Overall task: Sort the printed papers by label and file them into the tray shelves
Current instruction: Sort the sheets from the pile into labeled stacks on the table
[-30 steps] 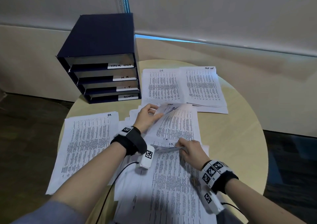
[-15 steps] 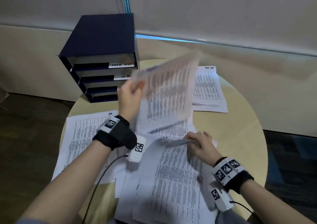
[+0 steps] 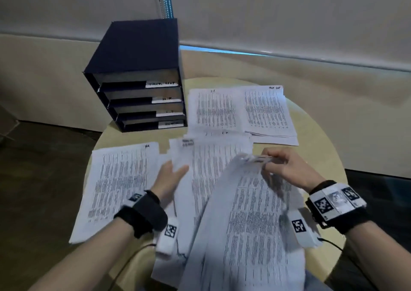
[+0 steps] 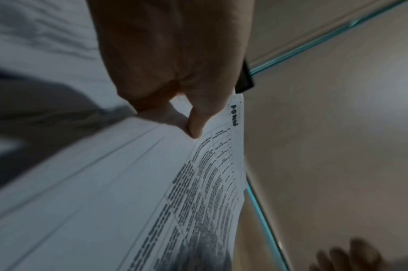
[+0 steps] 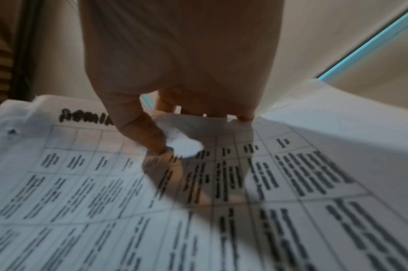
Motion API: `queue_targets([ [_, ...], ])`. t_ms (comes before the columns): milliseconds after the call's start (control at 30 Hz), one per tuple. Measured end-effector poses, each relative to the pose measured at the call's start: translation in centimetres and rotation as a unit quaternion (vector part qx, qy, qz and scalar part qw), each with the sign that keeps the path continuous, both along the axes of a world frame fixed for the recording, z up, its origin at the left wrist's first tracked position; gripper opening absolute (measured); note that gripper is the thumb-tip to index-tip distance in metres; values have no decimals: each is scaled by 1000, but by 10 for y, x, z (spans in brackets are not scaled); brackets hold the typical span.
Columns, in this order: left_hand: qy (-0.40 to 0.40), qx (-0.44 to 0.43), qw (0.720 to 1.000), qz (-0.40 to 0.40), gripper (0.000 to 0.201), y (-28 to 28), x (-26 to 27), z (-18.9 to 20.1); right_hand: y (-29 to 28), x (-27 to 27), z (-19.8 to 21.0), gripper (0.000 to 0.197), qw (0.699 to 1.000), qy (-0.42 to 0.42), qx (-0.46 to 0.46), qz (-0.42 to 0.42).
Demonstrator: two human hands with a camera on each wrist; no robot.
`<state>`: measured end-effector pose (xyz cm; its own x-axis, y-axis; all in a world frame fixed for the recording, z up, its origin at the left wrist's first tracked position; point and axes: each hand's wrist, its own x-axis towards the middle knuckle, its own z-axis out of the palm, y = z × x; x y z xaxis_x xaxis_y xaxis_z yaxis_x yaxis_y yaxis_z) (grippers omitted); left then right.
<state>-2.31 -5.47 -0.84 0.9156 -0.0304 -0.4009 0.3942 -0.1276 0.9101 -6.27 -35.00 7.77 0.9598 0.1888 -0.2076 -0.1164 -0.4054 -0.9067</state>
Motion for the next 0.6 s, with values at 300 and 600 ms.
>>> queue_targets([
  [300, -262, 404, 870, -105, 42, -6, 9, -36, 39, 18, -50, 11, 947, 2, -304, 104],
  [600, -239, 466, 809, -267, 33, -8, 36, -53, 55, 23, -86, 8, 904, 13, -394, 168],
])
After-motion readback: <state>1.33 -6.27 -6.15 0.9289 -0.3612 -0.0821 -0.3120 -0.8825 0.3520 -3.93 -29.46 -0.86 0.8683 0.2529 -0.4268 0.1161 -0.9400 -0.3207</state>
